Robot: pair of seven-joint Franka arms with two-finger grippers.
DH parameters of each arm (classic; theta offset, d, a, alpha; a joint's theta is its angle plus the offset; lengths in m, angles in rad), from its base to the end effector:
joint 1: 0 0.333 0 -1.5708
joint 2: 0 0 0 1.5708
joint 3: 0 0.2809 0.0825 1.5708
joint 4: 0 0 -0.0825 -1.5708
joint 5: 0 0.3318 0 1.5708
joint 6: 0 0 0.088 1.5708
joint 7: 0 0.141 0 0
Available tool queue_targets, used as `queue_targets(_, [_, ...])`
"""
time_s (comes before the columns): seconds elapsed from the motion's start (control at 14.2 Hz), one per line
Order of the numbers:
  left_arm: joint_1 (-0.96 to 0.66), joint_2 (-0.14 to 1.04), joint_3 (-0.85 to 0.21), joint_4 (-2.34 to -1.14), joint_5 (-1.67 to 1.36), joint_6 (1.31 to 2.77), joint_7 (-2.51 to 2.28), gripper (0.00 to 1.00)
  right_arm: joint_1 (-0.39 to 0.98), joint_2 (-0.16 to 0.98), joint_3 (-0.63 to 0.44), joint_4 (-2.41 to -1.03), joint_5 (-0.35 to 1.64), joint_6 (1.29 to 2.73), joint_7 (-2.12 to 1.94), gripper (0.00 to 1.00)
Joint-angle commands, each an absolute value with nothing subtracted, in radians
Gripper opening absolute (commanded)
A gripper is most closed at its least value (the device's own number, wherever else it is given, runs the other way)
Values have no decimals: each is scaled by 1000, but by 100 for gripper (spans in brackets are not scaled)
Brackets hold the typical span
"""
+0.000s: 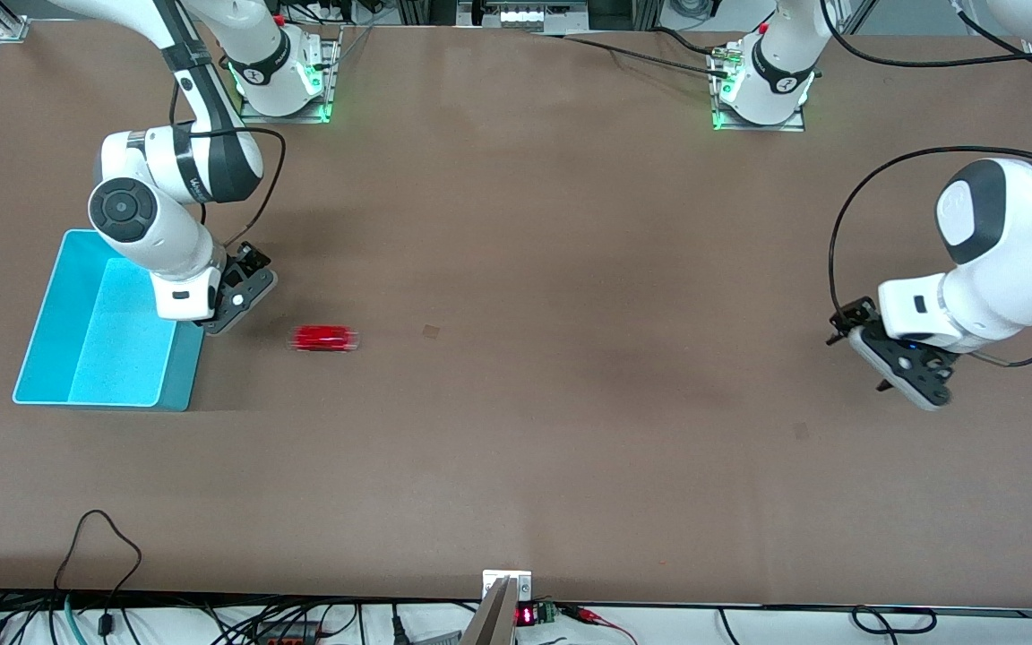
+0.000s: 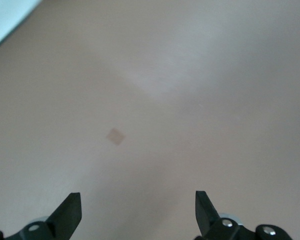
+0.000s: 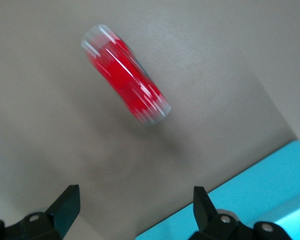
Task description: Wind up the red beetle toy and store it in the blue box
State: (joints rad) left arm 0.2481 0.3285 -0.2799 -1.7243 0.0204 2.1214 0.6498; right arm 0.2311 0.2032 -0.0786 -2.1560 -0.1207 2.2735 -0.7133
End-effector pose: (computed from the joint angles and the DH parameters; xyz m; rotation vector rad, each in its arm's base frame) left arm 0.5981 -0.0062 0.3638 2.9212 -1.0230 0.1535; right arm 0.5009 0.0706 0.2670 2.7222 1.3978 -0.1703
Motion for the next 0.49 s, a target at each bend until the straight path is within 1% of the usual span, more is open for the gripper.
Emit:
queue_targets(0.0, [178, 322, -184, -1655, 35, 2062, 363, 100, 239, 219, -84, -2128, -161, 2258, -849, 100])
queue_targets(0.14, [105, 311, -77, -1638, -21, 2054, 189, 100, 227, 267, -83, -2073, -244, 2215, -874, 100])
queue_targets(0.28, [37, 279, 1, -1623, -47, 2001, 152, 100, 201, 285, -83, -2071, -245, 2227, -928, 100])
queue_targets(0.42, [26, 259, 15, -1589, -49, 1938, 94, 100, 170, 308, -81, -2072, -244, 2299, -1062, 100])
